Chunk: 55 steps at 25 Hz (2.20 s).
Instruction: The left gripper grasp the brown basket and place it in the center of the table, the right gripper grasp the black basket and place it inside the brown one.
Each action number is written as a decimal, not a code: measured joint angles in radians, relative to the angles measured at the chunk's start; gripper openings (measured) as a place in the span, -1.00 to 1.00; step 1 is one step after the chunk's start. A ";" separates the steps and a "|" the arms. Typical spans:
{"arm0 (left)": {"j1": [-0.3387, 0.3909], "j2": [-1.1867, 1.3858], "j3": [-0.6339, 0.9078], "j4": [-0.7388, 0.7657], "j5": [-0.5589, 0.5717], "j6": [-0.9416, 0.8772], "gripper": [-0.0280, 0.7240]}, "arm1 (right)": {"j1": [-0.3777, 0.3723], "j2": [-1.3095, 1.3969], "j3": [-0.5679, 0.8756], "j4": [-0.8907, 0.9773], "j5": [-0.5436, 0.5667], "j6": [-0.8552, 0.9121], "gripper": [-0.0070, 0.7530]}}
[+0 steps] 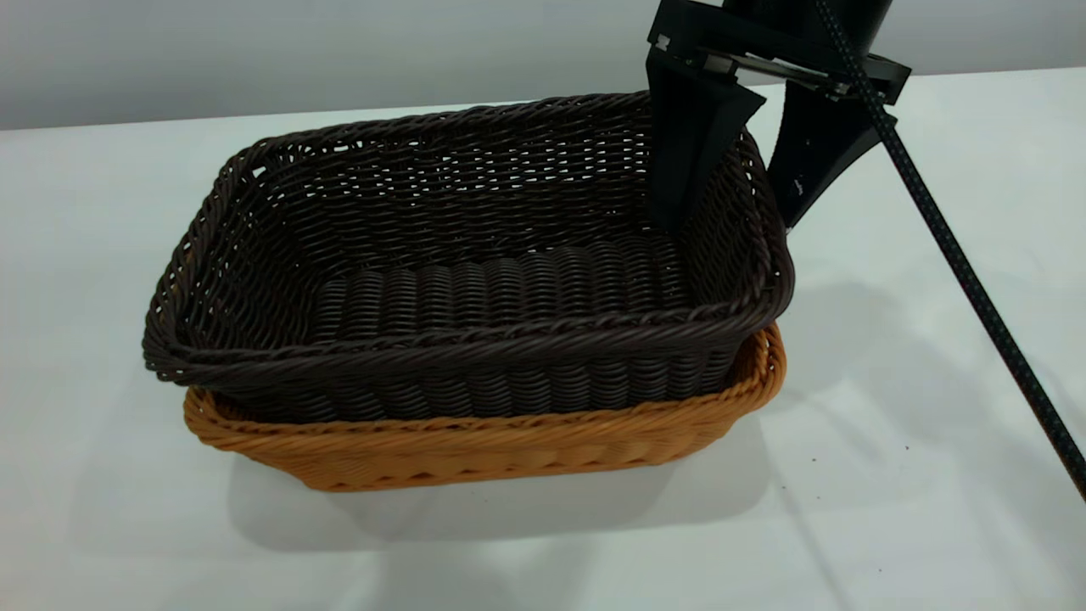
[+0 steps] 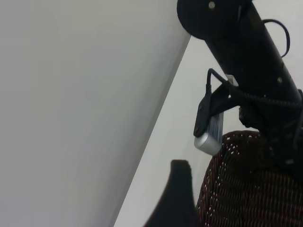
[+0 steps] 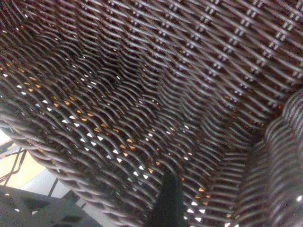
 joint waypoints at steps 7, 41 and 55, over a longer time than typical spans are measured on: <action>0.000 0.000 0.000 0.004 0.002 0.000 0.63 | 0.000 0.000 -0.031 -0.127 0.000 0.069 0.71; 0.000 -0.312 0.000 0.036 0.383 -0.181 -0.93 | 0.000 -0.602 -0.088 0.115 0.002 -0.057 -0.04; 0.000 -0.342 0.013 -0.075 0.524 -0.287 -0.93 | 0.000 -0.928 -0.077 0.001 0.003 -0.009 -0.94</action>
